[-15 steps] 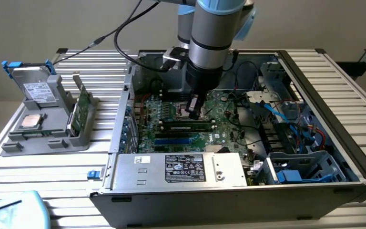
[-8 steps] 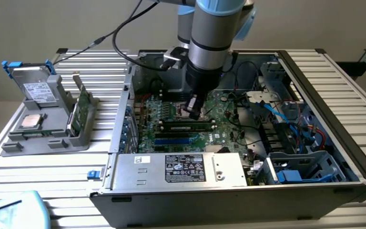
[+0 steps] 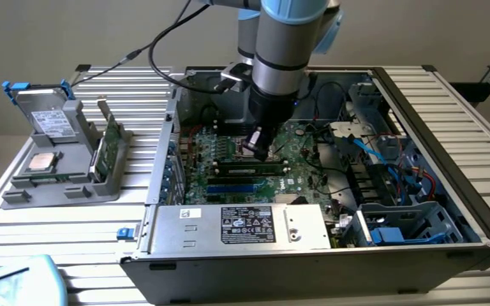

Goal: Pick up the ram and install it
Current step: 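Press down the ram until it locks into place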

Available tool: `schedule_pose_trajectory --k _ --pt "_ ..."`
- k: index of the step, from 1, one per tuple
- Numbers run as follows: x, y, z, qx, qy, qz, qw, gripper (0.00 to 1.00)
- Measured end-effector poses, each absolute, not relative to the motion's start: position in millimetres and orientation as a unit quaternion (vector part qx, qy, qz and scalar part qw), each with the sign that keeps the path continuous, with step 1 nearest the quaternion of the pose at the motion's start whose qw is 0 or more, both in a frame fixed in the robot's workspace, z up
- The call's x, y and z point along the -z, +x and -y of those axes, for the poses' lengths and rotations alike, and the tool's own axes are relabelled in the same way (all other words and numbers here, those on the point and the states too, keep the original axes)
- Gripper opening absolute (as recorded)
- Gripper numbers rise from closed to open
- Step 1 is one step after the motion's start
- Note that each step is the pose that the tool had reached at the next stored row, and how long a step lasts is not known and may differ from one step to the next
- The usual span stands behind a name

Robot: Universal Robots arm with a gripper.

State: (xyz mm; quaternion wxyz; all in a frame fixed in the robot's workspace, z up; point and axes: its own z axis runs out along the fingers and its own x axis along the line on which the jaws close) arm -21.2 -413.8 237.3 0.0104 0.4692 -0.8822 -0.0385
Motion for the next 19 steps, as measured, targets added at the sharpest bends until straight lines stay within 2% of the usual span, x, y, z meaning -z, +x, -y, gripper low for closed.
schedule_pose_trajectory --k 19 --pt "-236.4 -23.5 413.8 0.039 0.379 0.925 0.006 0.11"
